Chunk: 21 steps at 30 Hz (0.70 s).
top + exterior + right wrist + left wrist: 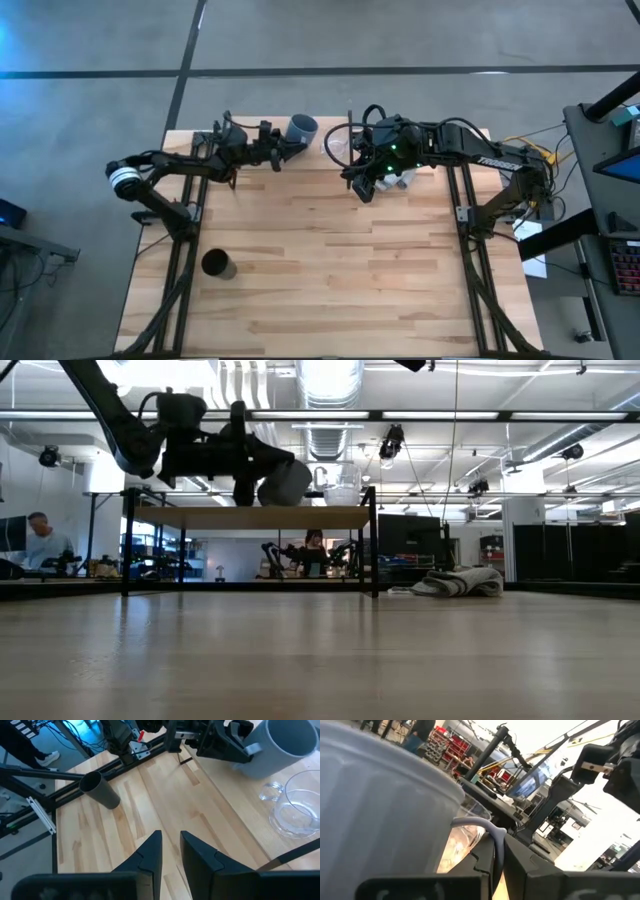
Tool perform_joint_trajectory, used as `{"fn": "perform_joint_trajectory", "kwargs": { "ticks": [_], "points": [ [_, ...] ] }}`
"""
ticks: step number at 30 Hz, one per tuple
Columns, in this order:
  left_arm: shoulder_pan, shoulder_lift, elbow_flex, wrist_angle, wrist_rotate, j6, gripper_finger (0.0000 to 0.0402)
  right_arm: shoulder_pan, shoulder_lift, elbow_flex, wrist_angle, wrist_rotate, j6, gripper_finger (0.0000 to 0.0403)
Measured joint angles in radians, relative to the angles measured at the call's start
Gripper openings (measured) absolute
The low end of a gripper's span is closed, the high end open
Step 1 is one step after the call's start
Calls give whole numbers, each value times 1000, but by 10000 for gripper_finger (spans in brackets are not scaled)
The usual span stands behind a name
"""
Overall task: Stack small to large cups/mugs on shelf
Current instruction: Put the gray mug on the shelf
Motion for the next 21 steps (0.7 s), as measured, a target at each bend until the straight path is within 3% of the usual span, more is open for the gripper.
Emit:
{"fn": "perform_joint_trajectory", "kwargs": {
  "ticks": [21],
  "points": [
    [0,-41,-11,-83,5,2,11,0,0,0,-8,0,-11,63]
  ]
}}
